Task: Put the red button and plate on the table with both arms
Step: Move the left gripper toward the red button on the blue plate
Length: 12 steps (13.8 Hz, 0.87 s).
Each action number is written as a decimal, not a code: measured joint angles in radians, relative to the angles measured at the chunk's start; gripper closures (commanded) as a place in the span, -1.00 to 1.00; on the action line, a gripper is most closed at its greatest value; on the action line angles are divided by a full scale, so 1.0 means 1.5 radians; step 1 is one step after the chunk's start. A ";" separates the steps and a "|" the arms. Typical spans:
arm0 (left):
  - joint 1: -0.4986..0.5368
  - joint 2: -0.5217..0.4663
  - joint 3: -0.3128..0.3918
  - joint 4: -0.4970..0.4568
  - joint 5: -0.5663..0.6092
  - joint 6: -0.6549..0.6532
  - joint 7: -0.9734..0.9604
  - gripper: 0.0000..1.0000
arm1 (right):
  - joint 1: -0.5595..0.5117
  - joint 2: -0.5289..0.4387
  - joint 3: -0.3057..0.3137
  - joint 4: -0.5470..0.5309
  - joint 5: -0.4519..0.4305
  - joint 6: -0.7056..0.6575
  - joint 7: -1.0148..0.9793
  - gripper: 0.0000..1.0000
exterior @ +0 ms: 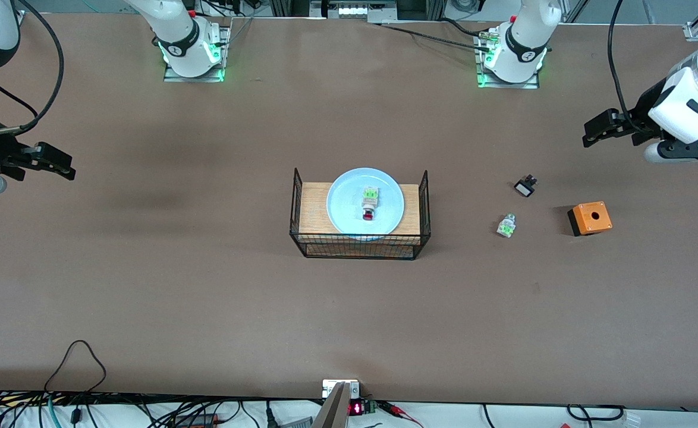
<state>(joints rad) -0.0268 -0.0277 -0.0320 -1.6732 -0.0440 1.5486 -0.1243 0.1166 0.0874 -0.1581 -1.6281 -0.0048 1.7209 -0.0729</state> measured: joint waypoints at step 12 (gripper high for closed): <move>-0.022 0.043 -0.021 0.040 -0.025 -0.078 -0.003 -1.00 | 0.001 0.003 0.000 0.022 0.000 0.000 0.000 -1.00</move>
<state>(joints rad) -0.0595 0.0360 -0.0633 -1.6130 -0.0818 1.4315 -0.1288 0.1180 0.0923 -0.1574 -1.5956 -0.0048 1.7214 -0.0729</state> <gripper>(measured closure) 0.000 0.000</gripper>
